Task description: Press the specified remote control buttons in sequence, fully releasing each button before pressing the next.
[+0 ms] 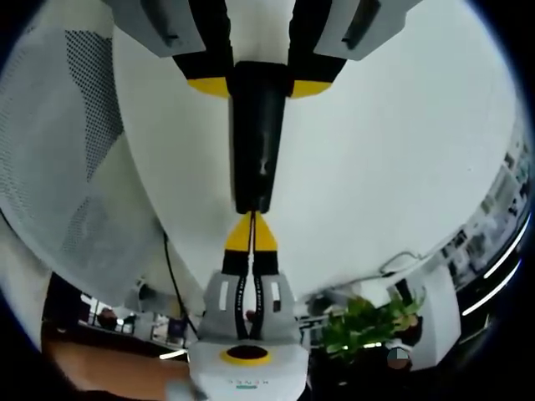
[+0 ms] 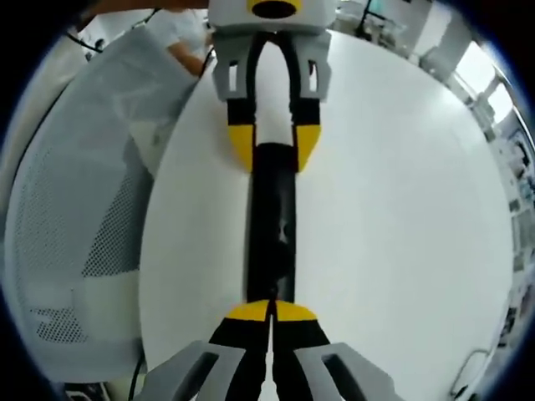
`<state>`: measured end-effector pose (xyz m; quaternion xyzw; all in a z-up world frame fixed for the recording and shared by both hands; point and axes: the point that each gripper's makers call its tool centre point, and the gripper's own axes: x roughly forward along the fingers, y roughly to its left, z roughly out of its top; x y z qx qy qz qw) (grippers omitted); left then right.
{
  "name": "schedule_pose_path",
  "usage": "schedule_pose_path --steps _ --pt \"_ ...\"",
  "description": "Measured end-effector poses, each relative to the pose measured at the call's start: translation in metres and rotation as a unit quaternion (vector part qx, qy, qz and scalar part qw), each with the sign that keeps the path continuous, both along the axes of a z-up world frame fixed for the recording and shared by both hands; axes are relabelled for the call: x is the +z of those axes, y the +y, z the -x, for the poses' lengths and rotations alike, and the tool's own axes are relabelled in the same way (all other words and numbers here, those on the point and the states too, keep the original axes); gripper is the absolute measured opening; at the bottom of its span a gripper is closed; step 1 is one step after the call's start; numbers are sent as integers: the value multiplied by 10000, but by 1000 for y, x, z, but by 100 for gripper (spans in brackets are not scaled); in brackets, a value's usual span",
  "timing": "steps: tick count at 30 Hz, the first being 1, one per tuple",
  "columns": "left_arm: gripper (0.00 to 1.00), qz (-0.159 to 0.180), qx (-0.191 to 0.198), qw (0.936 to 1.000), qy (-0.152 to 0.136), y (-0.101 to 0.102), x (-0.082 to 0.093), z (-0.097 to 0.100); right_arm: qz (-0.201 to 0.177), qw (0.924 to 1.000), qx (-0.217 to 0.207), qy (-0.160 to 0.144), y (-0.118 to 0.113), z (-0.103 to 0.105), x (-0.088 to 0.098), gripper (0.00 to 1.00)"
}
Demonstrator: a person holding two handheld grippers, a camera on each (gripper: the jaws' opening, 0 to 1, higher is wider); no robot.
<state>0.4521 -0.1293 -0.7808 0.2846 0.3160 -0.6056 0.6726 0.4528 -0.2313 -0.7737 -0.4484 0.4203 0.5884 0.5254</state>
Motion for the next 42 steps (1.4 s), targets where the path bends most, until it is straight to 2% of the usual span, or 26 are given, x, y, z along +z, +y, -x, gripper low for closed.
schedule_pose_path --steps 16,24,42 --pt "24 17 -13 10000 -3 -1 0 -1 -145 9999 -76 36 8 -2 11 0" --pt "24 31 1 10000 -4 -1 0 -1 84 9999 103 60 7 2 3 0" --pt "24 65 20 10000 -5 0 0 0 158 9996 224 55 12 1 0 0"
